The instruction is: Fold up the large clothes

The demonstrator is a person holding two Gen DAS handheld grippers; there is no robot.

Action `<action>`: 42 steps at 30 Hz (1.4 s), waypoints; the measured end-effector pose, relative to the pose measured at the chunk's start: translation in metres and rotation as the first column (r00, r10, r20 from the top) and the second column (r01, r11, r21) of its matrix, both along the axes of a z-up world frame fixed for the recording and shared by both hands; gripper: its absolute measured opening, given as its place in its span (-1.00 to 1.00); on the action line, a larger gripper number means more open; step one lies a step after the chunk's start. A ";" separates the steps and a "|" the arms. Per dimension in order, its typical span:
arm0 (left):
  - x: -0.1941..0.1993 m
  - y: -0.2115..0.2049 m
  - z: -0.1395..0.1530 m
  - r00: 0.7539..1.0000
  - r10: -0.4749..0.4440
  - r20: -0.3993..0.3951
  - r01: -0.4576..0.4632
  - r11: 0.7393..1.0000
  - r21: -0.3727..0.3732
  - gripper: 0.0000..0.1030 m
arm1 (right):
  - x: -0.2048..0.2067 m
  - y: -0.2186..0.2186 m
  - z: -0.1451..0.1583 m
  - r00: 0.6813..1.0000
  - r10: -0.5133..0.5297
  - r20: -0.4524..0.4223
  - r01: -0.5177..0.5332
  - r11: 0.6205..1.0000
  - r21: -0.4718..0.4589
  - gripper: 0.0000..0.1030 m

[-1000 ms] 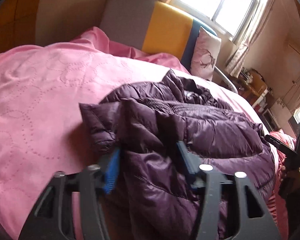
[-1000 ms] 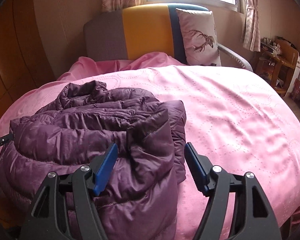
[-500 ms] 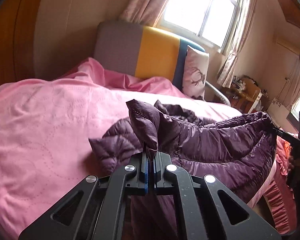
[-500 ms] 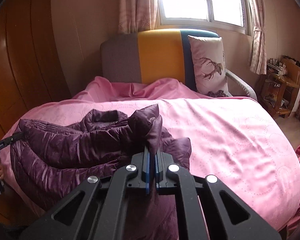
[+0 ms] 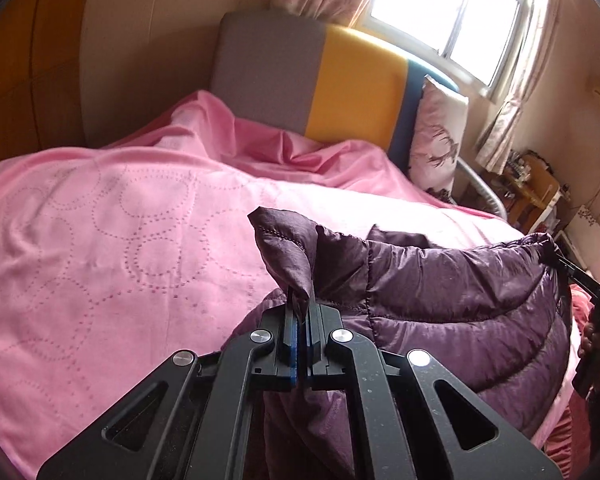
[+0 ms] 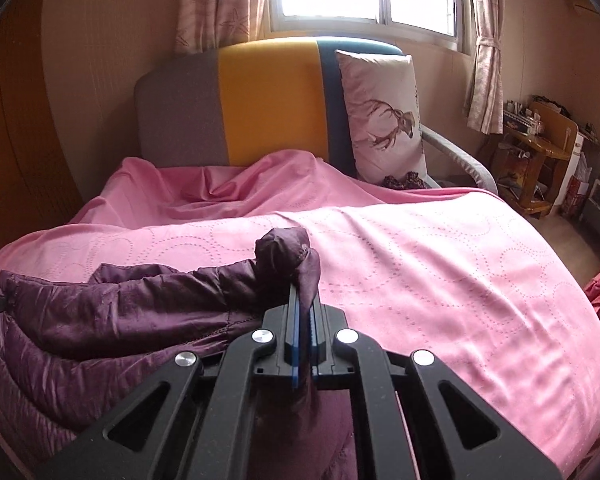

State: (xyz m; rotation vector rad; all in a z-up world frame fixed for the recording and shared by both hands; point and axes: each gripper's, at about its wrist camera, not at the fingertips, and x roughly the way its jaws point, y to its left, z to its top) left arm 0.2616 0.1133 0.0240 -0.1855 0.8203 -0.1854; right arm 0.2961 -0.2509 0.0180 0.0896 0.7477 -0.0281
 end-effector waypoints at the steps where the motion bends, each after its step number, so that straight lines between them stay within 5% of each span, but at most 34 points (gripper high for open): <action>1: 0.005 -0.001 -0.007 1.000 0.006 -0.015 -0.006 1.000 0.003 -0.97 | 0.009 0.002 -0.011 1.000 -0.007 -0.023 0.006 1.000 -0.019 -0.94; 12: 0.039 -0.019 -0.077 0.991 0.006 -0.131 0.006 0.996 0.093 -0.97 | 0.045 0.004 -0.101 0.982 -0.006 -0.189 -0.002 0.999 -0.042 -0.89; 22: 0.031 -0.026 -0.079 0.992 0.047 -0.114 -0.029 0.988 0.149 -0.92 | 0.042 -0.003 -0.104 0.984 -0.009 -0.177 0.006 1.000 -0.019 -0.80; 24: 0.026 -0.023 -0.067 0.990 0.089 -0.112 -0.070 0.984 0.165 -0.64 | 0.040 -0.007 -0.094 0.984 -0.025 -0.177 0.023 1.000 -0.013 -0.60; 25: 0.020 -0.021 -0.059 0.989 0.114 -0.093 -0.096 0.979 0.181 -0.45 | 0.037 -0.009 -0.086 0.986 -0.035 -0.165 0.033 0.999 -0.015 -0.23; 26: 0.011 -0.019 -0.047 0.989 0.141 -0.051 -0.129 0.973 0.189 0.02 | 0.032 -0.011 -0.077 0.990 -0.036 -0.140 0.036 0.999 -0.005 0.11; 27: 0.005 -0.016 -0.037 0.987 0.161 -0.017 -0.155 0.971 0.182 0.35 | 0.026 -0.012 -0.065 0.994 -0.039 -0.106 0.038 0.999 -0.005 0.12; 31: -0.019 -0.017 0.002 0.969 0.235 0.071 -0.240 0.968 0.072 0.37 | 0.000 0.010 -0.022 1.000 -0.011 0.011 0.011 1.000 -0.006 0.13; 35: -0.027 -0.065 0.014 0.978 0.171 0.119 -0.176 0.984 0.034 0.37 | -0.016 0.070 0.001 0.989 0.101 0.104 -0.098 0.994 -0.038 0.48; 42: -0.009 -0.122 -0.035 0.995 0.093 0.026 -0.094 0.994 0.062 0.37 | 0.000 0.127 -0.046 0.988 0.149 0.025 -0.146 0.985 -0.096 0.49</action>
